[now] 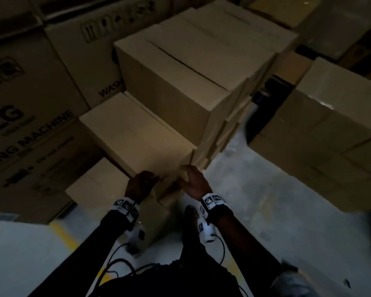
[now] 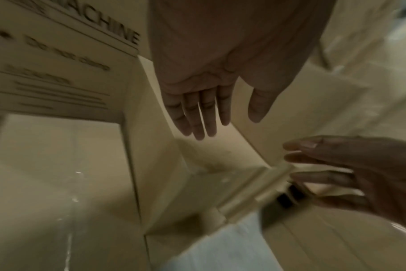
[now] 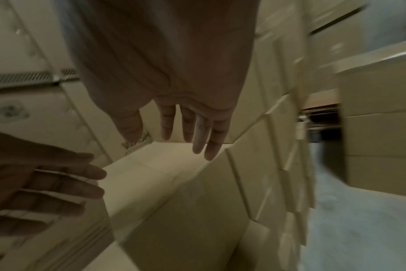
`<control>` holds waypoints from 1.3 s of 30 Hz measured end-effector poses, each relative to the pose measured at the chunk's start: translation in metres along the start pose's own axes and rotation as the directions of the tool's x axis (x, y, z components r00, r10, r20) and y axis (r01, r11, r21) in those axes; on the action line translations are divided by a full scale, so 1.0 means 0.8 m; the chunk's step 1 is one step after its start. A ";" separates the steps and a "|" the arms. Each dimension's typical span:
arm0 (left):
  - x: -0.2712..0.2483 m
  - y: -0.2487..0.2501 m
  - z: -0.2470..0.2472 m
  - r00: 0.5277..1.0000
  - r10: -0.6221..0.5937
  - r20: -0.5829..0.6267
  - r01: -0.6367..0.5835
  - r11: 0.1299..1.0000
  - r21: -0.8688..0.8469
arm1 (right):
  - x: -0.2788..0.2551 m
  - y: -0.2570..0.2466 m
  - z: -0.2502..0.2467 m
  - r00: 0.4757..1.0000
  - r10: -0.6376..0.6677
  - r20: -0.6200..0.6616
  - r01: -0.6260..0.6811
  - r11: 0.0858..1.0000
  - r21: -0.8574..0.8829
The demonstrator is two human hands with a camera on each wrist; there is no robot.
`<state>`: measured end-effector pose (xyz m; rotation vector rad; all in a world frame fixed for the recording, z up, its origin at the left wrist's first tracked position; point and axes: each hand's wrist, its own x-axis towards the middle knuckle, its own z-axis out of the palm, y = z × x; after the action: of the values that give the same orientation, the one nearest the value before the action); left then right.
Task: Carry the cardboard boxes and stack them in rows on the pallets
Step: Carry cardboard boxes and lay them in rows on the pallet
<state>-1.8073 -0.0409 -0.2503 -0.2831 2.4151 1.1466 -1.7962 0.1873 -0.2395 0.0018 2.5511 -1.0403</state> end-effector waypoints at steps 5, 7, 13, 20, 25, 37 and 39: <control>0.029 0.025 0.002 0.973 -0.186 -0.136 0.166 0.975 -0.146 | 0.095 -0.001 -0.046 0.981 -0.026 0.195 0.044 0.995 -0.085; 0.038 0.037 0.010 0.948 -0.273 -0.163 0.236 0.947 -0.218 | 0.126 0.009 -0.055 0.972 -0.016 0.235 0.051 0.988 -0.144; 0.051 0.043 0.038 0.881 -0.418 -0.221 0.377 0.903 -0.206 | 0.180 0.034 -0.071 0.957 0.080 0.277 0.024 0.934 -0.355; 0.073 0.029 0.075 0.793 -0.608 -0.036 0.513 0.700 -0.497 | 0.192 0.052 -0.064 0.924 0.107 0.367 0.044 0.924 -0.380; 0.076 0.027 0.100 0.787 -0.610 -0.096 0.472 0.694 -0.544 | 0.197 0.059 -0.056 0.902 0.115 0.415 0.027 0.946 -0.322; 0.058 0.032 0.079 0.765 -0.641 -0.057 0.433 0.578 -0.692 | 0.214 0.032 -0.080 0.896 -0.008 0.443 0.046 0.996 -0.074; 0.044 0.034 0.073 0.782 -0.621 -0.049 0.460 0.628 -0.628 | 0.203 0.028 -0.075 0.881 0.037 0.471 0.013 0.995 -0.101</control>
<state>-1.8297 0.0215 -0.2810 -1.3571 1.8430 1.5777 -1.9646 0.2214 -0.2724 -0.2360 2.1460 -0.7851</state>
